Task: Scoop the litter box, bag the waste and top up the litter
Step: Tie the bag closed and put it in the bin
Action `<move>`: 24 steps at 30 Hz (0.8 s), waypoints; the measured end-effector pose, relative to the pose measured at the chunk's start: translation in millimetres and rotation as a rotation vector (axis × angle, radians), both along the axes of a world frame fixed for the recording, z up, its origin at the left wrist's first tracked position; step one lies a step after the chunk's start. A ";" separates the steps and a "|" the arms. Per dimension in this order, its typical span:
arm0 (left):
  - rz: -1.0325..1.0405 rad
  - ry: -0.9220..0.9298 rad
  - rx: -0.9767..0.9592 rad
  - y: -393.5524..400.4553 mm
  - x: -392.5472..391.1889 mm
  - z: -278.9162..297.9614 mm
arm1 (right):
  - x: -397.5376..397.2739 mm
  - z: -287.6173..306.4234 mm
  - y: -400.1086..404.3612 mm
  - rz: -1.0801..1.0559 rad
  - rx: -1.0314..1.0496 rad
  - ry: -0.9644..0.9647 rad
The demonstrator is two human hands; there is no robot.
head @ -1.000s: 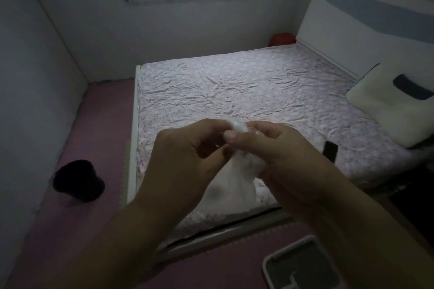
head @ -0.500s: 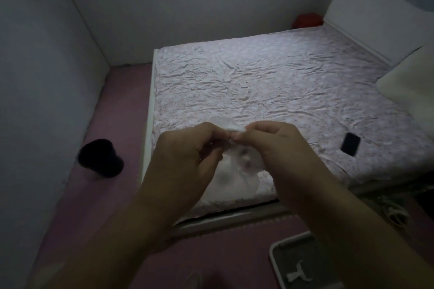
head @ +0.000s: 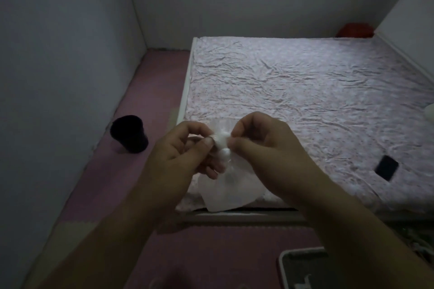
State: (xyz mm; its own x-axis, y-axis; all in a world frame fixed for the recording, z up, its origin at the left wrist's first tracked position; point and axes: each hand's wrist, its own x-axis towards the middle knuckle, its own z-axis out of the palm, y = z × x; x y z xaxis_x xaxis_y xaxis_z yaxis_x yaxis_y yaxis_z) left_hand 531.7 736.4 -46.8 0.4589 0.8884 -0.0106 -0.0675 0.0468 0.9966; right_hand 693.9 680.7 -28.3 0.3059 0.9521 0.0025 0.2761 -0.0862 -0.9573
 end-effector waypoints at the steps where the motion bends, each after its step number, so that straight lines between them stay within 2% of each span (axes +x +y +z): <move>1: 0.002 -0.065 -0.103 5.7 -12.2 -1.4 | -12.1 0.3 6.7 0.020 0.015 -0.055; 3: 0.012 -0.153 -0.255 18.9 -39.3 -6.0 | -36.8 0.1 22.2 0.069 0.038 -0.213; 4: 0.023 -0.153 -0.271 26.2 -54.5 -9.0 | -50.4 -0.2 30.9 0.095 0.047 -0.305; 8: 0.102 0.003 -0.039 55.8 -119.4 -13.3 | -111.2 2.7 66.7 0.227 0.070 -0.585; 12: 0.139 0.045 0.024 88.6 -182.6 -12.1 | -173.7 7.2 108.5 0.284 0.146 -0.821; 16: 0.212 0.025 0.051 112.4 -239.5 -8.9 | -221.5 4.3 147.8 0.300 0.155 -0.718; 19: 0.465 0.004 0.155 125.5 -277.6 -8.8 | -248.2 -0.2 170.0 0.300 0.120 -0.616; 21: 0.591 0.066 0.284 137.3 -297.3 -12.3 | -262.9 -1.7 184.0 0.303 0.113 -0.597; 22: 0.579 0.148 0.339 144.0 -303.1 -15.0 | -269.8 -2.0 191.1 0.315 0.107 -0.589; 24: 0.413 0.297 0.383 157.3 -306.1 -21.8 | -281.5 -2.9 205.6 0.359 0.102 -0.578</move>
State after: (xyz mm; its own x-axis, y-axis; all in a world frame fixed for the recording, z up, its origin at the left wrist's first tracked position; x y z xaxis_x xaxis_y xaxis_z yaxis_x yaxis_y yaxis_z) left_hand 225.6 893.7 -68.6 0.1042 0.9575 0.2689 0.2783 -0.2876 0.9164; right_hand 412.4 886.4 -31.2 -0.1057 0.9806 0.1650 0.7397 0.1884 -0.6460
